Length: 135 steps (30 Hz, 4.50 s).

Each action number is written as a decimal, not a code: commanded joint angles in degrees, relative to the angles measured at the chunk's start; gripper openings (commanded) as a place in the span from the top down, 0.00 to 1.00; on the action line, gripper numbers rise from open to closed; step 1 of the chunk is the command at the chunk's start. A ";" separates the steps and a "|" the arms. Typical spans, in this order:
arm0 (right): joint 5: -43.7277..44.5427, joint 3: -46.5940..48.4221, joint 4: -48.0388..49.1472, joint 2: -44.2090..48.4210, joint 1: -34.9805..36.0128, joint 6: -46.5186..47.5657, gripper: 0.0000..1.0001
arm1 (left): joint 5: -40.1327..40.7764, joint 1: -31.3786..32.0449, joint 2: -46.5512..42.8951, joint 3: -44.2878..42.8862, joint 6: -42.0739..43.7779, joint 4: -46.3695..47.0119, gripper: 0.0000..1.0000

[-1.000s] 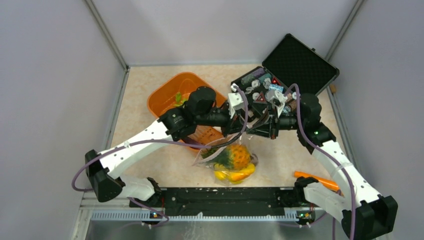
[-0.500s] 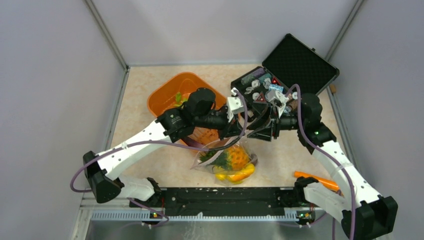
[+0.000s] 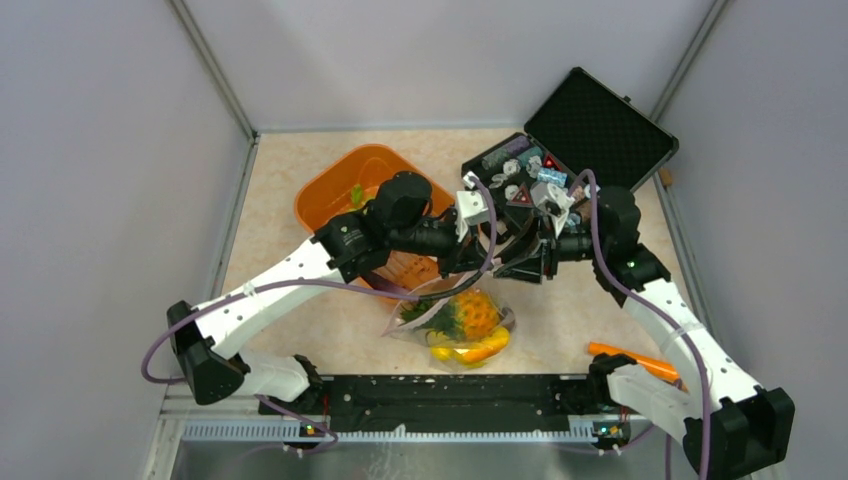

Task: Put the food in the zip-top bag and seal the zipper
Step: Zip the zipper food storage bag at the center of the board.

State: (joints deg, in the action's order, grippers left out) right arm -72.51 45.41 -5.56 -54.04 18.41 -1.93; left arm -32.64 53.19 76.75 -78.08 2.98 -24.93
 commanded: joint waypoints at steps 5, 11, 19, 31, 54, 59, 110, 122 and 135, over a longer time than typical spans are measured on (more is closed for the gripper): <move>-1.13 2.66 2.61 0.04 1.45 0.66 0.71 | -1.77 0.16 1.26 -3.13 -0.60 0.69 1.00; -0.06 2.50 4.54 -0.14 1.78 -0.71 0.79 | -1.99 0.16 1.70 -3.45 -0.46 0.03 1.00; 0.39 2.84 3.70 -0.56 2.16 -0.22 1.00 | -1.86 0.16 1.60 -3.46 -0.35 -0.49 1.00; 10.50 2.05 5.89 5.02 2.59 -4.67 1.00 | 6.22 0.16 -0.93 -1.76 2.07 -7.32 1.00; 8.38 1.33 6.75 4.64 4.35 -3.76 0.77 | 3.40 0.16 -2.11 -2.23 1.96 -7.55 1.00; 6.47 2.67 6.12 4.10 4.46 -2.45 0.62 | 0.61 0.16 -0.23 -4.20 1.80 -7.29 1.00; 6.78 4.89 -0.13 2.05 5.52 1.64 0.43 | 0.08 0.42 -2.89 -2.99 0.44 -5.60 1.00; 5.86 5.28 -2.68 0.78 6.91 4.97 0.93 | 0.51 0.50 -1.80 -3.77 0.57 -5.83 1.00; 15.74 7.14 -5.80 3.06 6.92 5.24 1.00 | 10.33 0.47 -6.46 1.82 1.64 -11.30 1.00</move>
State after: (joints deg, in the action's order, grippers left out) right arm -60.80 48.95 -10.90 -52.14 25.02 2.04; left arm -26.76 53.47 74.50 -78.72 4.21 -33.45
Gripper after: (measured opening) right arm 0.009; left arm 0.039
